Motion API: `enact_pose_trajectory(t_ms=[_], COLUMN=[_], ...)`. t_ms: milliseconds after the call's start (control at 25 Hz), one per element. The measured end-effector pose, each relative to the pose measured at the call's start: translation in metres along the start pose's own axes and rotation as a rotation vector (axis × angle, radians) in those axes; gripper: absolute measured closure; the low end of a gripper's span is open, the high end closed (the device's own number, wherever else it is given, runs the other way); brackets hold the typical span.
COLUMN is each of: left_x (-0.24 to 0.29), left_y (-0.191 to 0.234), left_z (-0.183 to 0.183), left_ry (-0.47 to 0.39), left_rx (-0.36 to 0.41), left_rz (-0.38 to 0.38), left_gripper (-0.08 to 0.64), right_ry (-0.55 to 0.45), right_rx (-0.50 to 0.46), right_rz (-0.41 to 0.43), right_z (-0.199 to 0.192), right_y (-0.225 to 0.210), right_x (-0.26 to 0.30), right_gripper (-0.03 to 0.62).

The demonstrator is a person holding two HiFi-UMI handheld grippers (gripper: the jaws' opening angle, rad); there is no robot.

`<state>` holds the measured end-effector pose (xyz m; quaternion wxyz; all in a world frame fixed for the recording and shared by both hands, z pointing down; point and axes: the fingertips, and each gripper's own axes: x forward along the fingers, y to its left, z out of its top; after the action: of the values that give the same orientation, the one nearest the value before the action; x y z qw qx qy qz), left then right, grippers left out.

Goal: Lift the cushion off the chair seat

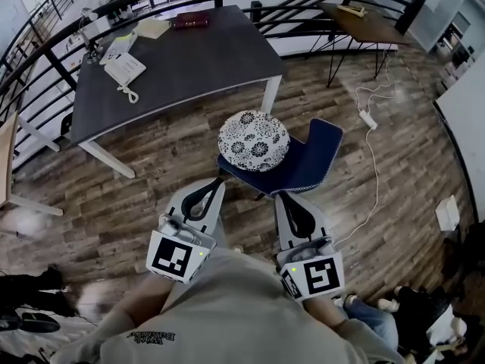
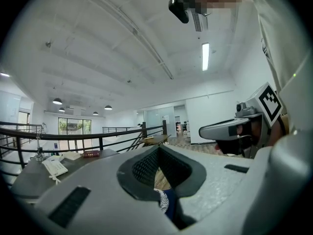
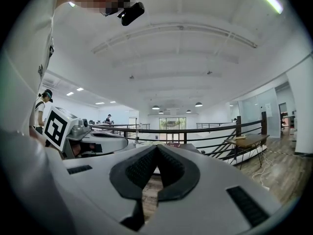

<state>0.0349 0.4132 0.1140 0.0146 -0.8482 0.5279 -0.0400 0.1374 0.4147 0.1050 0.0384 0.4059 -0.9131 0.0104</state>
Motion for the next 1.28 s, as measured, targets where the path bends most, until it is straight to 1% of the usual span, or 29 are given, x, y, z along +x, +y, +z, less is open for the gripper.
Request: enact_pose_trajectory(t_ms=[200, 440, 640, 760, 960, 1280], left_x=[0.018, 0.039, 0.061, 0.078, 0.117, 0.171], left_y=[0.016, 0.038, 0.065, 0.088, 0.129, 0.215], left_z=[-0.007, -0.025, -0.035, -0.039, -0.044, -0.049], left_ry=[-0.009, 0.036, 0.083, 0.089, 0.101, 0.134], left_rx=[0.001, 0.008, -0.016, -0.042, -0.06, -0.085], left_rz=[-0.006, -0.007, -0.013, -0.017, -0.048, -0.095], left_gripper=[0.555, 0.555, 0.555, 0.556, 0.555, 0.555], right_ry=[0.017, 0.039, 0.061, 0.07, 0.1, 0.149], right_rx=[-0.001, 0.006, -0.002, -0.008, -0.01, -0.017], right_rz=[-0.005, -0.012, -0.01, -0.017, -0.041, -0.075], right_z=[-0.007, -0.016, -0.015, -0.014, -0.013, -0.01], right_y=[-0.008, -0.023, -0.03, -0.037, -0.055, -0.071], right_x=[0.022, 0.053, 0.087, 0.114, 0.165, 0.262], right_gripper=[0.589, 0.589, 0.589, 0.589, 0.589, 0.589])
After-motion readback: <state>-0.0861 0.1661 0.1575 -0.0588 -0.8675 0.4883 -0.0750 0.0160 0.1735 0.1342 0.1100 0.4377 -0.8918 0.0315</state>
